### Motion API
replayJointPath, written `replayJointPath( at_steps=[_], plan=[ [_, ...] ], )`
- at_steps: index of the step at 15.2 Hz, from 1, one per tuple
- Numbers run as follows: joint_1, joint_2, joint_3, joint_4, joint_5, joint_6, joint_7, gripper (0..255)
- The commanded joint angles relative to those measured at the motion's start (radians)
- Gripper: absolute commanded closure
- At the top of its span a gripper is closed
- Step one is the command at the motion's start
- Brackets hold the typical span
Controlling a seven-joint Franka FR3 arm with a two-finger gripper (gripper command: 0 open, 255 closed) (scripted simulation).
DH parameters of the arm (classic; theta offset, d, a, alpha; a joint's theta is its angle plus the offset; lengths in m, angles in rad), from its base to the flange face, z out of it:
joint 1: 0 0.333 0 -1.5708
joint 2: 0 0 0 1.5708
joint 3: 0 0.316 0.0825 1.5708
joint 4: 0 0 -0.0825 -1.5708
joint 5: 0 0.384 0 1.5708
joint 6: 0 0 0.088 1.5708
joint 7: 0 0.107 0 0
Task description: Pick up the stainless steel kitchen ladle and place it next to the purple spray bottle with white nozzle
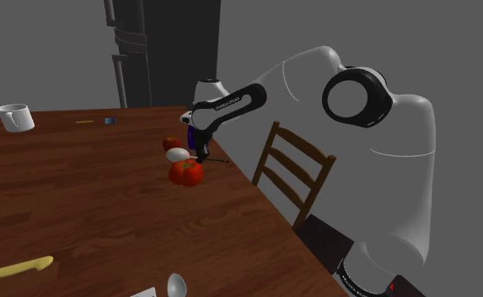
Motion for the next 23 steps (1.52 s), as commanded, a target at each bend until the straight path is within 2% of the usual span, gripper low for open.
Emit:
replayJointPath(
  at_steps=[1, 6, 7, 12, 16, 23],
  plan=[
    [0.001, 0.006, 0.000, -0.008, -0.001, 0.000, 0.002, 255],
    [0.001, 0.006, 0.000, -0.008, -0.001, 0.000, 0.002, 255],
    [0.001, 0.006, 0.000, -0.007, 0.000, -0.002, 0.001, 0],
    [0.001, 0.006, 0.000, -0.008, -0.001, 0.000, 0.002, 0],
    [0.001, -0.064, 0.003, 0.021, 0.005, -0.100, -0.002, 0],
    [0.001, -0.064, 0.003, 0.021, 0.005, -0.100, -0.002, 0]
  ],
)
